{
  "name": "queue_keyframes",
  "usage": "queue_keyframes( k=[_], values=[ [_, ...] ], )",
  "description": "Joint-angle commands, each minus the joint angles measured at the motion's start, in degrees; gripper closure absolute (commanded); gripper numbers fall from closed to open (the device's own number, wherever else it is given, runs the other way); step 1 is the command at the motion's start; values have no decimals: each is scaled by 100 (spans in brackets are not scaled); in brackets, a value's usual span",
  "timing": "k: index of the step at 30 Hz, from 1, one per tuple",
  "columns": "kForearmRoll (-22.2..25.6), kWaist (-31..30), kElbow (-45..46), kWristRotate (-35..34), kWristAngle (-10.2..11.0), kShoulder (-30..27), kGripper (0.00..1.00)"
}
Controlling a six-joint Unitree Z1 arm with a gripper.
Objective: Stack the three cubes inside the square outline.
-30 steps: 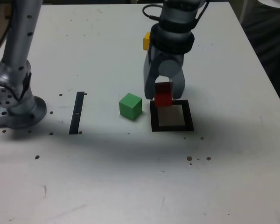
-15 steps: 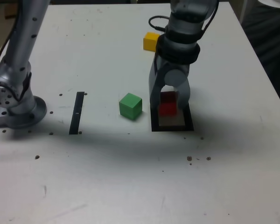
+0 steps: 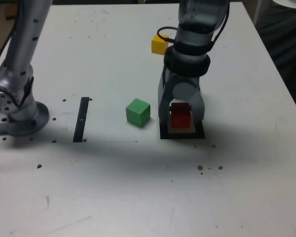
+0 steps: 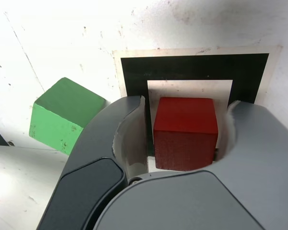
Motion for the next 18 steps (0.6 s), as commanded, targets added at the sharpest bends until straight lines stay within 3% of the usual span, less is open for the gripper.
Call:
queue_keyframes(
  k=[1, 10, 18],
  values=[
    [-25, -2, 28, -22, 75, -164, 1],
    [137, 465, -21, 75, 515, -621, 1],
    [387, 1380, -428, 867, 619, -566, 1]
  ],
)
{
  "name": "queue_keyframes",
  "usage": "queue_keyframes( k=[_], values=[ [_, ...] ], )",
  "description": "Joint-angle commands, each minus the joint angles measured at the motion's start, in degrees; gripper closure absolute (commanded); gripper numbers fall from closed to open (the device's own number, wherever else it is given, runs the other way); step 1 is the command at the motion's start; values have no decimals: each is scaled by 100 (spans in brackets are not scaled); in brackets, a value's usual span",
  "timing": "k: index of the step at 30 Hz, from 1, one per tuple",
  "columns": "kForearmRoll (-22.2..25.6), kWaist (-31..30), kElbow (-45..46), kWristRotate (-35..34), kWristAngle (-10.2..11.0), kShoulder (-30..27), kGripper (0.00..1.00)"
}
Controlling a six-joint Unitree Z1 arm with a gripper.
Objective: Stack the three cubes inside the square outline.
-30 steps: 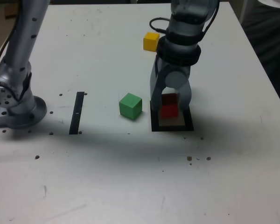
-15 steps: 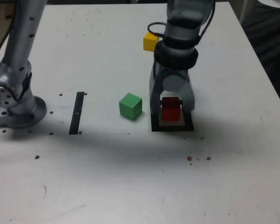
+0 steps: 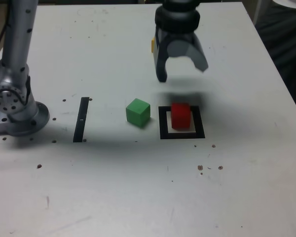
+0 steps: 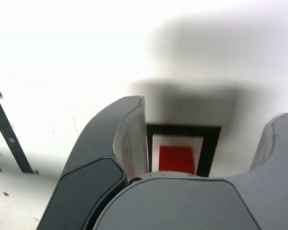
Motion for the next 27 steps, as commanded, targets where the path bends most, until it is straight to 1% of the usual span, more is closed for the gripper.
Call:
queue_keyframes(
  k=[1, 6, 15, 21, 27],
  values=[
    [63, 250, -154, 264, 16, 46, 1],
    [214, 866, -478, 933, 20, 192, 0],
    [553, 1923, -1124, 1833, 41, 585, 0],
    [778, 2456, -1673, 2402, 76, 936, 1],
    [954, 2806, -2159, 2990, 88, 1264, 1]
  ],
)
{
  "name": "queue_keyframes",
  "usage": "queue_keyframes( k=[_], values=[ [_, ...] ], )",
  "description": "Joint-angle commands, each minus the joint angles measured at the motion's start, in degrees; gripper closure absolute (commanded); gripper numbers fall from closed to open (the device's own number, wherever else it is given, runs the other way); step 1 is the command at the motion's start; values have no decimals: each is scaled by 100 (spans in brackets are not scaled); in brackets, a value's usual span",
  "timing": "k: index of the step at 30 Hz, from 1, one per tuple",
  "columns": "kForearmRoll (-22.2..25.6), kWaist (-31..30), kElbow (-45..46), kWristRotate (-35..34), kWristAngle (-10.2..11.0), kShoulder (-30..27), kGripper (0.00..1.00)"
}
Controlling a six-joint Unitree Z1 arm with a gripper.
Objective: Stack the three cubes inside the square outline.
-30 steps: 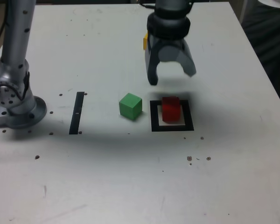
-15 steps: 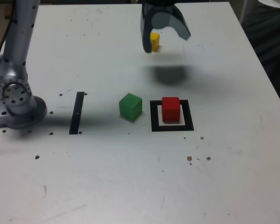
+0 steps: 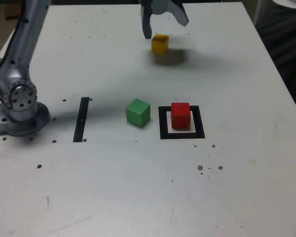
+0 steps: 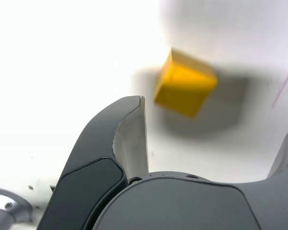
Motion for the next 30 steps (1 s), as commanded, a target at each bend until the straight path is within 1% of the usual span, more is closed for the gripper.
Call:
queue_keyframes(
  k=[1, 5, 10, 13, 16, 19, 22, 30],
  values=[
    [44, 84, -108, 197, 15, 87, 0],
    [63, 212, -204, 733, 122, 149, 0],
    [125, 254, -317, 1745, 251, 192, 1],
    [182, 256, -327, 2112, 373, 217, 1],
    [206, 255, -304, 2251, 498, 257, 1],
    [192, 247, -265, 2303, 579, 308, 1],
    [162, 217, -246, 2293, 603, 346, 1],
    [78, 29, -241, 2141, 588, 553, 3]
  ],
)
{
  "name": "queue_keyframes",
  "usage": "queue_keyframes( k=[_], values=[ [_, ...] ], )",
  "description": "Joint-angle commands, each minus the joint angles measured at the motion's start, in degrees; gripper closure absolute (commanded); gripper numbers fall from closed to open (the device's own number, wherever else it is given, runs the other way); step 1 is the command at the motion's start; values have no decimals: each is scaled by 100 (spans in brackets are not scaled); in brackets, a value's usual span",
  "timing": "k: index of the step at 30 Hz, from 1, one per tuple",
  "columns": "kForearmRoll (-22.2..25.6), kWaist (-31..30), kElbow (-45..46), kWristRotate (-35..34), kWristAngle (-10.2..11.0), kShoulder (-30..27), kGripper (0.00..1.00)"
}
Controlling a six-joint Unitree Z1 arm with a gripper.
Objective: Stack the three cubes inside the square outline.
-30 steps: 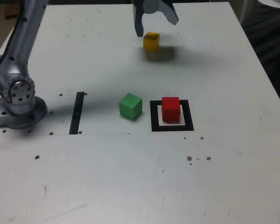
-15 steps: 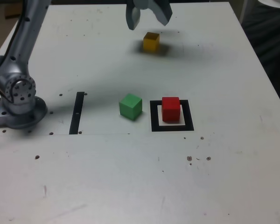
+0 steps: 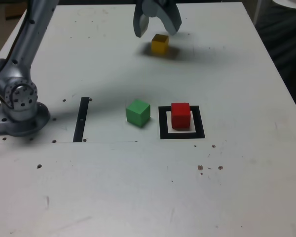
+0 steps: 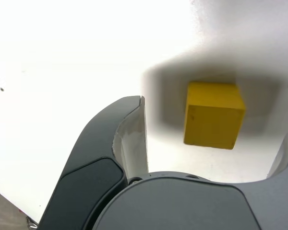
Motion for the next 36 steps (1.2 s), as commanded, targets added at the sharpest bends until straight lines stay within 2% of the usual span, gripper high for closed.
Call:
queue_keyframes(
  k=[1, 6, 10, 13, 17, 19, 21, 36],
  values=[
    [-34, -77, 12, -63, 1, 130, 3],
    [-72, -159, -9, -186, 75, 293, 7],
    [-79, -193, -56, -301, 110, 397, 17],
    [-103, -213, -69, -415, 108, 444, 32],
    [-173, -235, -53, -466, 97, 455, 57],
    [-200, -245, -39, -462, 84, 453, 64],
    [-207, -250, -27, -460, 71, 451, 67],
    [-215, -270, -6, -462, 39, 405, 67]
  ],
)
